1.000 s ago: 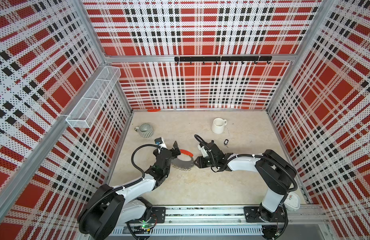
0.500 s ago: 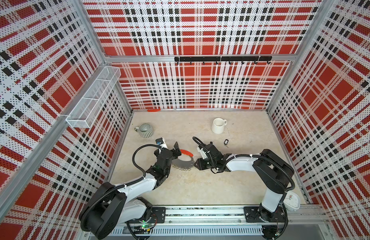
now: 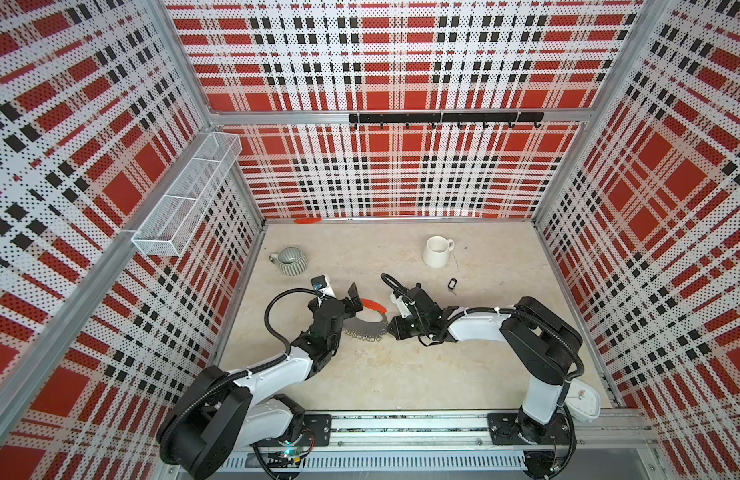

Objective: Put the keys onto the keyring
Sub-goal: 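Close the right gripper on the disc's rim and lift it off the table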

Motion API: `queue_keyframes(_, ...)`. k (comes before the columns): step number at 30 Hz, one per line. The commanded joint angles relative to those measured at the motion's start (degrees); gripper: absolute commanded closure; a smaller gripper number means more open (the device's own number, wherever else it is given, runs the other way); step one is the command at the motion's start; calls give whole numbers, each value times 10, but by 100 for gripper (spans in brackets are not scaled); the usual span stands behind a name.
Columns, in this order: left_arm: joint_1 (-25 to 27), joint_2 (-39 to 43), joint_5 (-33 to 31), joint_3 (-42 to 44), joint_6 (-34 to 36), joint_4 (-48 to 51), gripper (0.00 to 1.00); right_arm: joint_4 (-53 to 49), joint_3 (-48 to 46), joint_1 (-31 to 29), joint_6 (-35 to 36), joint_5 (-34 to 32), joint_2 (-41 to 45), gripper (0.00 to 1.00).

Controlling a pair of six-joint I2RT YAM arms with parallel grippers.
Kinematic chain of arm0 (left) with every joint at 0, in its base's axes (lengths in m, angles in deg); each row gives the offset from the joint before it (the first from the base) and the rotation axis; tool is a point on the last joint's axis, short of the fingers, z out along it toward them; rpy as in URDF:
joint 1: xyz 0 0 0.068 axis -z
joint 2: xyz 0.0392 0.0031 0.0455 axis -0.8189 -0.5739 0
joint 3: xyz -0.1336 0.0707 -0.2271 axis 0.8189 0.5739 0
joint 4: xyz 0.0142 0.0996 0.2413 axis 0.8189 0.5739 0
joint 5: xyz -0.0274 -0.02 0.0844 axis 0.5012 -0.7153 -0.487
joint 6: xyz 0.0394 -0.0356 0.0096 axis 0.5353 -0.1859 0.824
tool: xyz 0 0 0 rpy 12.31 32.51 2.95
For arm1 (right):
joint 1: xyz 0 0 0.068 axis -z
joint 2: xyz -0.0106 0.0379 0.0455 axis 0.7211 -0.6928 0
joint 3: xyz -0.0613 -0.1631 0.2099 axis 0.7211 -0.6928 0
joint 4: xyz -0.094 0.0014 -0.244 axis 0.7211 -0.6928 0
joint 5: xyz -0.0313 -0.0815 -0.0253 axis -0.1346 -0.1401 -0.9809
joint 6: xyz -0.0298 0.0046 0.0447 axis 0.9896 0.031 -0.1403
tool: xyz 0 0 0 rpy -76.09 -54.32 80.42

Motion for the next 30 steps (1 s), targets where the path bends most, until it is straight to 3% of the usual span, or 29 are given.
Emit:
queue_keyframes(1, -2, 11, 4, -5, -1, -15, 0, -7, 10, -5, 5, -9, -9, 84)
queue_keyframes(13, -2, 12, 5, -3, -1, -18, 1, -28, 18, -13, 24, -36, -7, 94)
queue_keyframes(15, -2, 10, 1, -3, -2, -17, 1, -40, 21, -16, 35, -52, -6, 100)
queue_keyframes(24, -3, -2, -33, -2, -15, -19, 3, -73, 15, -51, 105, -190, 50, 100)
queue_keyframes(26, -4, -3, -57, 3, -28, -20, 2, -62, 8, -59, 120, -231, 76, 100)
queue_keyframes(30, -10, 10, -38, 8, -20, -19, 2, -15, -22, -66, 139, -322, 131, 100)
